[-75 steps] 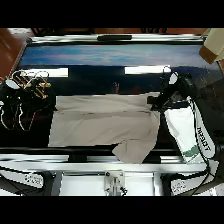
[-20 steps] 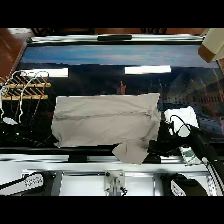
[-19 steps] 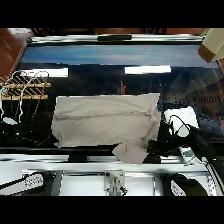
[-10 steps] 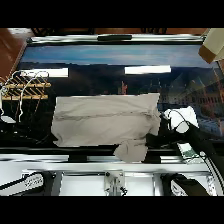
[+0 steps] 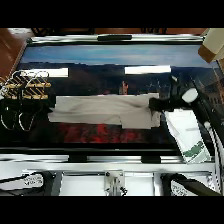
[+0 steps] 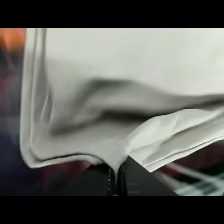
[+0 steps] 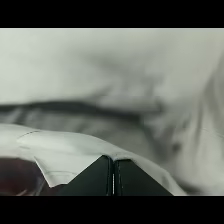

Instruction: Fold the shirts.

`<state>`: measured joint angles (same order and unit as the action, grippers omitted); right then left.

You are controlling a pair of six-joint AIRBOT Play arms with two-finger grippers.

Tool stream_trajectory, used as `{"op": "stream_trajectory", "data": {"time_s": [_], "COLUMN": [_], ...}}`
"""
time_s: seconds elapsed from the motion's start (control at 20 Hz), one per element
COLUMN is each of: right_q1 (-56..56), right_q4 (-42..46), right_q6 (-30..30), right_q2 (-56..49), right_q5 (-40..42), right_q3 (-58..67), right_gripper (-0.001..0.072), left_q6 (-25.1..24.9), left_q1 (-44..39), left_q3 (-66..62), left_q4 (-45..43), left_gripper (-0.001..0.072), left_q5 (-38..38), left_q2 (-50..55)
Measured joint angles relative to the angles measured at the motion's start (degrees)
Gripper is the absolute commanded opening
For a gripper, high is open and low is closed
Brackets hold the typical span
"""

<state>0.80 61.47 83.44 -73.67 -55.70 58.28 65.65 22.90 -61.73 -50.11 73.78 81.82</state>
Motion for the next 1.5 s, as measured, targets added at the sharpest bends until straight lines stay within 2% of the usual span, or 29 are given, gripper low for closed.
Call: {"op": "stream_trajectory", "data": {"time_s": [0.25,0.3,0.35,0.4,0.45,0.7,0.85,1.0,1.5], "right_q1": [0.00,0.00,0.04,0.15,0.24,-1.70,-4.83,-6.60,-4.61], "right_q4": [0.31,0.31,0.33,0.37,0.26,-0.17,3.74,3.96,0.37], "right_q6": [1.16,1.42,1.81,1.81,1.49,-4.74,-4.98,-5.64,-6.56], "right_q2": [-12.41,-14.19,-15.93,-17.35,-18.32,-16.65,-15.19,-16.39,-24.15], "right_q5": [1.84,2.10,1.73,1.53,1.27,-3.10,-8.52,-12.74,-11.72], "right_q3": [11.93,12.92,13.70,14.27,14.64,15.67,15.76,15.80,15.89], "right_gripper": [0.0068,0.0096,0.0346,0.0646,0.0662,0.0663,0.0662,0.0663,0.0659], "left_q6": [7.45,8.35,9.16,9.97,10.62,11.52,11.08,10.86,10.25], "left_q1": [-1.25,-1.55,-1.84,-2.16,-2.45,-2.03,-1.51,-1.88,-6.80], "left_q3": [-10.97,-11.96,-12.61,-13.11,-13.51,-16.98,-19.45,-20.41,-20.94], "left_q4": [0.81,0.90,0.87,0.90,1.01,1.18,1.25,1.22,1.09], "left_gripper": [0.0039,0.0076,0.0274,0.0545,0.0689,0.0668,0.0658,0.0659,0.0658], "left_q5": [-1.01,-1.05,-1.11,-1.22,-1.18,2.80,7.19,9.27,11.17], "left_q2": [9.99,11.76,13.29,14.58,15.76,17.92,17.40,16.06,14.38]}}
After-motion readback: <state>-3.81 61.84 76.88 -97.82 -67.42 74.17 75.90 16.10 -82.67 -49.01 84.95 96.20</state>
